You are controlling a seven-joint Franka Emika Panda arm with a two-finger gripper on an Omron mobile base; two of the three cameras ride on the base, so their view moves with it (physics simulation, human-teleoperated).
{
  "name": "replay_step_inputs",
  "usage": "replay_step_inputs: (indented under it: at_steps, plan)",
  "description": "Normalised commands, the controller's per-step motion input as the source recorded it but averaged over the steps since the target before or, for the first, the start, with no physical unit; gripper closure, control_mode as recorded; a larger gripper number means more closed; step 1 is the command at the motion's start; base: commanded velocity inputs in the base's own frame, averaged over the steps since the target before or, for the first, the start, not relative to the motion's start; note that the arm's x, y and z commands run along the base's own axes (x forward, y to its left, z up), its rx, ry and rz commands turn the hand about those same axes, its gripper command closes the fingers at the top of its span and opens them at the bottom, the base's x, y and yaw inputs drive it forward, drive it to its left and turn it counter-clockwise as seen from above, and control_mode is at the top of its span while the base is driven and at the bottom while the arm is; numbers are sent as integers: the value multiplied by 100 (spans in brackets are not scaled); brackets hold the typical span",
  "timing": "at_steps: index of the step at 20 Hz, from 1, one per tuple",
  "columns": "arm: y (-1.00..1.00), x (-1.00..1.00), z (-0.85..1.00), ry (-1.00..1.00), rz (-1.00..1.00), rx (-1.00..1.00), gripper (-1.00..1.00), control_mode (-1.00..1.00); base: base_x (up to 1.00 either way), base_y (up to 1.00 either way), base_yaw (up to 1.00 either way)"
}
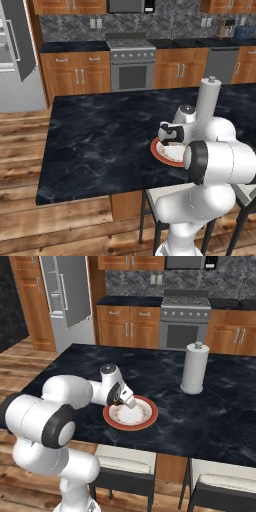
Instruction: Take the cheese, fish, and sweet potato from the fridge and place them on the plate on the dining counter to create an appetizer plate.
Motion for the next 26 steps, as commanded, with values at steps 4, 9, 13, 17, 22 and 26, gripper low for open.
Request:
replay_step_inputs:
  at_steps: [4, 9, 13, 17, 22, 26]
  plan:
    - [0, 18, -8, 0, -1, 0, 100, -100, 0, 0, 0]
    - [0, 7, -21, 0, -1, 0, 100, -100, 0, 0, 0]
    - [-3, 13, -36, 0, 0, 0, 100, -100, 0, 0, 0]
    - [-4, 18, -36, 0, 0, 0, 100, -100, 0, 0, 0]
    - [-6, 25, -23, 0, 0, 0, 100, -100, 0, 0, 0]
    - [-4, 26, -15, 0, 0, 0, -100, -100, 0, 0, 0]
